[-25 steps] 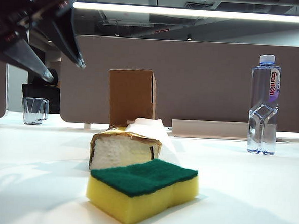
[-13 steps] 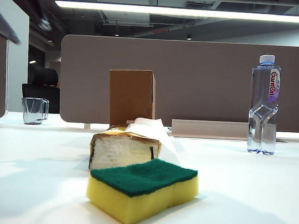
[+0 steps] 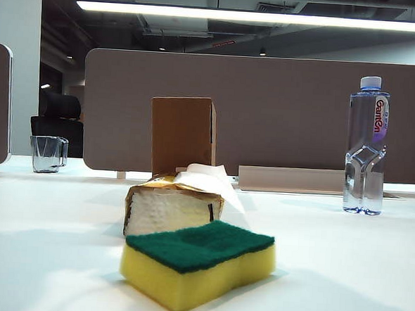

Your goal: Move the sponge from left to right to wipe the table, avoiding obstacles on the table, and finally reaching the bottle of mineral water.

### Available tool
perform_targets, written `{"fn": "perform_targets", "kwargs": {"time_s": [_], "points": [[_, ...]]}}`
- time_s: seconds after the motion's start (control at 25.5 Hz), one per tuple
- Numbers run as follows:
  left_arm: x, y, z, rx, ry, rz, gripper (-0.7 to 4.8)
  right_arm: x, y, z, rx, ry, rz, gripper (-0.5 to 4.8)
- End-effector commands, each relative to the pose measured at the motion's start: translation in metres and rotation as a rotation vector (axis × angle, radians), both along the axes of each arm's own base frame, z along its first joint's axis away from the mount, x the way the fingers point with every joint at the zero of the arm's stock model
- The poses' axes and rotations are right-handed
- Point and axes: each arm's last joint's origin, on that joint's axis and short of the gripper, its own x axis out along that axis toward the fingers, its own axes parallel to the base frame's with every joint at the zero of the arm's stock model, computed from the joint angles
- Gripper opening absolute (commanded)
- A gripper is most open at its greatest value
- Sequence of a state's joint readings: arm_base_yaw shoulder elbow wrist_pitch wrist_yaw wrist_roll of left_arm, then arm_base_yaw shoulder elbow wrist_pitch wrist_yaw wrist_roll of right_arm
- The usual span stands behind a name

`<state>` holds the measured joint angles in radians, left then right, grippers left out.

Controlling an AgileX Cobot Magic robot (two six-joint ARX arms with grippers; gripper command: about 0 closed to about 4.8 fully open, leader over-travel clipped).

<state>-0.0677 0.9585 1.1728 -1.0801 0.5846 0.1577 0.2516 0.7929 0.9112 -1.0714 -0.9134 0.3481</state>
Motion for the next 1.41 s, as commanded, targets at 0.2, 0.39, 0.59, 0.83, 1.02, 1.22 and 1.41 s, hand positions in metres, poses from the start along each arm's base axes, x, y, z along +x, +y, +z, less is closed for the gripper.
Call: {"fn": "perform_targets", "kwargs": {"time_s": [0.2, 0.39, 0.59, 0.83, 1.02, 1.22, 1.41], "points": [[-0.024, 0.001, 0.007, -0.033, -0.006, -0.01, 4.4, -0.004, -0.001, -0.001, -0.006, 0.043, 0.003, 2.98], [-0.038, 0.001, 0.011, -0.067, -0.033, -0.04, 4.39, -0.004, -0.001, -0.008, -0.015, 0.092, -0.009, 2.99], [-0.055, 0.001, 0.013, -0.111, -0.028, -0.081, 4.39, -0.005, -0.001, -0.032, -0.032, 0.161, -0.012, 3.08], [-0.063, 0.001, 0.012, -0.111, -0.001, -0.079, 4.39, 0.0, 0.0, -0.053, -0.023, 0.196, -0.032, 3.44], [-0.066, 0.001, 0.011, -0.112, 0.015, -0.08, 4.39, 0.003, 0.007, -0.068, -0.049, 0.185, -0.039, 3.44], [-0.066, 0.001, 0.011, -0.112, 0.021, -0.08, 4.39, 0.005, 0.02, -0.08, -0.079, 0.175, -0.033, 3.55], [-0.068, 0.001, 0.01, -0.111, 0.031, -0.079, 4.39, 0.014, 0.032, -0.088, -0.127, 0.165, -0.019, 3.93]]}}
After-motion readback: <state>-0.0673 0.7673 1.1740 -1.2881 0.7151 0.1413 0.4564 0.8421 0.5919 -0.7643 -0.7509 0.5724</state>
